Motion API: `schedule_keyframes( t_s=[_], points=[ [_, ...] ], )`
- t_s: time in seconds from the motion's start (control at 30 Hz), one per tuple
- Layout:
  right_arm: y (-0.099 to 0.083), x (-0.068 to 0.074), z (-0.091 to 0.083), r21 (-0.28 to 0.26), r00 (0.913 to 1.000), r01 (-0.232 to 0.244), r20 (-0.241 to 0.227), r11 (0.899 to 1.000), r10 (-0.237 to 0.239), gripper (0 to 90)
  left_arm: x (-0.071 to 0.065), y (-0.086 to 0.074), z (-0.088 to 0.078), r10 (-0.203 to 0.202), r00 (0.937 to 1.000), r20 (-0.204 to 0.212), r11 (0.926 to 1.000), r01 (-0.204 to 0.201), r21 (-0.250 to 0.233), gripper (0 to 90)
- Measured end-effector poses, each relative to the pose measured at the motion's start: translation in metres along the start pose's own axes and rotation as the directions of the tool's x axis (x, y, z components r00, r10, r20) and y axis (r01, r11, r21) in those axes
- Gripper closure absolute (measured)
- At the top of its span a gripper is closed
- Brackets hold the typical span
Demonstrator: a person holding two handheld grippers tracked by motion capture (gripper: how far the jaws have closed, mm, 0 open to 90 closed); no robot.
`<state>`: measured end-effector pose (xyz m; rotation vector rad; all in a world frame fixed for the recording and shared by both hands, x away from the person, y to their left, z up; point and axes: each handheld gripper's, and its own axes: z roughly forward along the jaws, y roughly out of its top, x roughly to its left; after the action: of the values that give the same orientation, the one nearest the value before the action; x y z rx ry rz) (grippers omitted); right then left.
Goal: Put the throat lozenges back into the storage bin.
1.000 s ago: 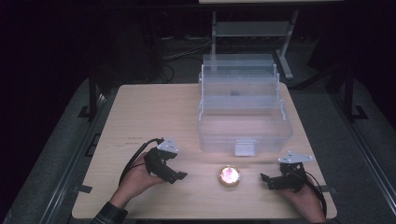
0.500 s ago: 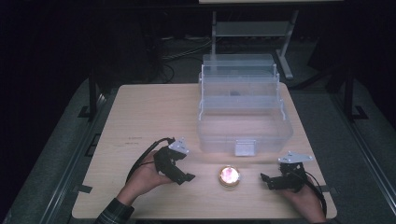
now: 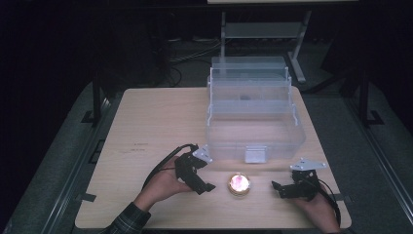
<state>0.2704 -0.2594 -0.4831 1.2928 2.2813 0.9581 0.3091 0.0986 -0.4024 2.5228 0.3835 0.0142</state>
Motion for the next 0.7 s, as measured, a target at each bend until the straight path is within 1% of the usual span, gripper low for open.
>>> schedule_keyframes(
  t_s=[0.03,0.1,0.17,0.2,0.27,0.37,0.43,0.5,0.6,0.7],
  points=[
    [0.0,0.0,0.0,0.0,1.0,0.0,0.0,1.0,0.0,2.0,0.0,0.0,0.0,0.0,1.0,0.0,1.0,0.0,0.0,13.8],
    [0.0,0.0,0.0,0.0,1.0,0.0,0.0,1.0,0.0,1.9,-0.002,0.006,0.003,0.017,0.9998,0.007,0.9998,-0.017,0.008,13.8],
    [0.0,0.0,0.0,0.0,1.0,0.0,0.0,1.0,0.0,1.9,-0.002,0.007,0.004,0.02,0.9998,0.008,0.9998,-0.02,0.009,13.8],
    [0.0,0.0,0.0,0.0,1.0,0.0,0.0,1.0,0.0,2.0,-0.003,0.01,0.005,0.031,0.9995,0.01,0.9994,-0.031,0.014,13.8],
    [0.0,0.0,0.0,0.0,1.0,0.0,0.0,1.0,0.0,1.9,-0.004,0.013,0.008,0.03,0.9993,0.02,0.9994,-0.031,0.013,13.9],
    [0.0,0.0,0.0,0.0,1.0,0.0,0.0,1.0,0.0,2.0,-0.005,0.017,0.014,0.044,0.9986,0.028,0.9984,-0.045,0.034,13.8],
    [0.0,0.0,0.0,0.0,1.0,0.0,0.0,1.0,0.0,1.9,-0.005,0.019,0.017,0.047,0.9984,0.03,0.9982,-0.048,0.036,13.8],
    [0.0,0.0,0.0,0.0,1.0,0.0,0.0,1.0,0.0,1.9,-0.006,0.021,0.02,0.059,0.9976,0.036,0.9971,-0.06,0.046,13.8],
    [0.0,0.0,0.0,0.0,1.0,0.0,0.0,1.0,0.0,1.9,-0.008,0.025,0.027,0.063,0.9968,0.049,0.9962,-0.066,0.058,13.8],
    [0.0,0.0,0.0,0.0,1.0,0.0,0.0,1.0,0.0,1.9,-0.009,0.028,0.03,0.073,0.9958,0.055,0.9948,-0.077,0.066,13.8]
  ],
)
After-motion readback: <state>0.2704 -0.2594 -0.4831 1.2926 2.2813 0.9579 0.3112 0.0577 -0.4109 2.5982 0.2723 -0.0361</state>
